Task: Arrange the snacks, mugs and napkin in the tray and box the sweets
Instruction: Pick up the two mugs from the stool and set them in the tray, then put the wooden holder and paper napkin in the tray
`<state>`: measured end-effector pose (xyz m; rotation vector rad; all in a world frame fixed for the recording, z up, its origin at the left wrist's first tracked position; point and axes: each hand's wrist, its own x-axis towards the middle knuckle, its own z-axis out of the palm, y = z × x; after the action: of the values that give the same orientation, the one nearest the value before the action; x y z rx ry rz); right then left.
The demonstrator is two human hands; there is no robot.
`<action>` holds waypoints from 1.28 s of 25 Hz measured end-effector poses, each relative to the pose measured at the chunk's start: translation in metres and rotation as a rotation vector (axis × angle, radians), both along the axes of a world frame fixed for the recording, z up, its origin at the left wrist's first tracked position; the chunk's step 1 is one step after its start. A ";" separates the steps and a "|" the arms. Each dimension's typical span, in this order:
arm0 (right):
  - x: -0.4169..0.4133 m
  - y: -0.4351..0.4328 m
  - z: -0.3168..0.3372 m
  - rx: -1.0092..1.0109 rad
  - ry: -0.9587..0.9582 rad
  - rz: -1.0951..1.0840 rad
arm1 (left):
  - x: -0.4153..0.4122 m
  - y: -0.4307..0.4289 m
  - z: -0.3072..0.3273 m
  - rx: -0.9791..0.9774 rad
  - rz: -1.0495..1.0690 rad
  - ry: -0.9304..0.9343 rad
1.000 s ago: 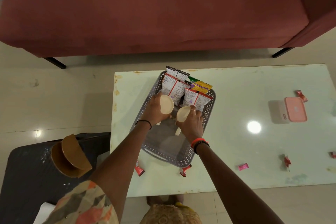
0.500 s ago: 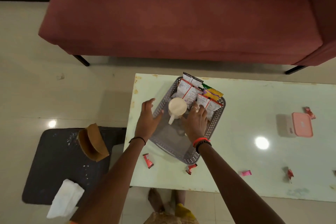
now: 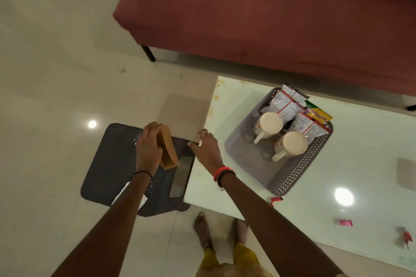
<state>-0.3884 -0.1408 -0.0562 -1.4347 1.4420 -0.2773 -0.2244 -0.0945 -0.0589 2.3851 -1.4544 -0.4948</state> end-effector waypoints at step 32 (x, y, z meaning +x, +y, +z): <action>-0.043 0.024 0.013 -0.238 0.320 -0.177 | -0.037 -0.081 0.023 0.069 -0.922 -0.084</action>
<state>-0.4317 -0.1166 -0.0429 -1.5966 1.8516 -0.3512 -0.2616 -0.1757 -0.0359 1.6528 -2.5678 -0.6386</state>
